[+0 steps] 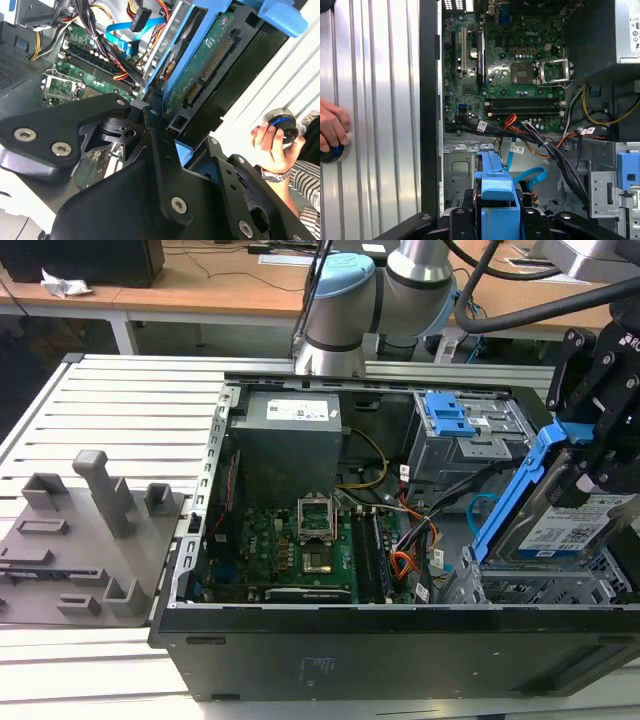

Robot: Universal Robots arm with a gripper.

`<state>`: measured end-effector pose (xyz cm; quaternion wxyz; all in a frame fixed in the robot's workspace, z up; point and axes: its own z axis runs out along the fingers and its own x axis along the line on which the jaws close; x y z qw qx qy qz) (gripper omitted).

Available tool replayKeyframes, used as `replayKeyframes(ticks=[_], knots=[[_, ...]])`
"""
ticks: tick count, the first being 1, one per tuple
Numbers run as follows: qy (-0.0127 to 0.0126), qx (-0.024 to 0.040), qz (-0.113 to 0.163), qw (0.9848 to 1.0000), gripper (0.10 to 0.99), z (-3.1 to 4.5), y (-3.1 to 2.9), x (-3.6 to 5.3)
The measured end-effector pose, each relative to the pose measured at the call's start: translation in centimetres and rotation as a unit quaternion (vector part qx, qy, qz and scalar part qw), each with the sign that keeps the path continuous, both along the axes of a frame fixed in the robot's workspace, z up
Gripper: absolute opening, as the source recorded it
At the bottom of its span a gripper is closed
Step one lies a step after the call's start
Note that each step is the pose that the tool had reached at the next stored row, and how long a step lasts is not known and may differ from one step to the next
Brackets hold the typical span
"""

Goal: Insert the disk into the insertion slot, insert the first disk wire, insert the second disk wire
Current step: 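Insert the disk into the insertion slot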

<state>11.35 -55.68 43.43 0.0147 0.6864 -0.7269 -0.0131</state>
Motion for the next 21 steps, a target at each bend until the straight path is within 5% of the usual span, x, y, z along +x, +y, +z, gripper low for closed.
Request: replayKeyframes(ticks=[21], knots=[[0.0001,0.0,0.0,1.0,0.365,-1.79,0.24,0.08]])
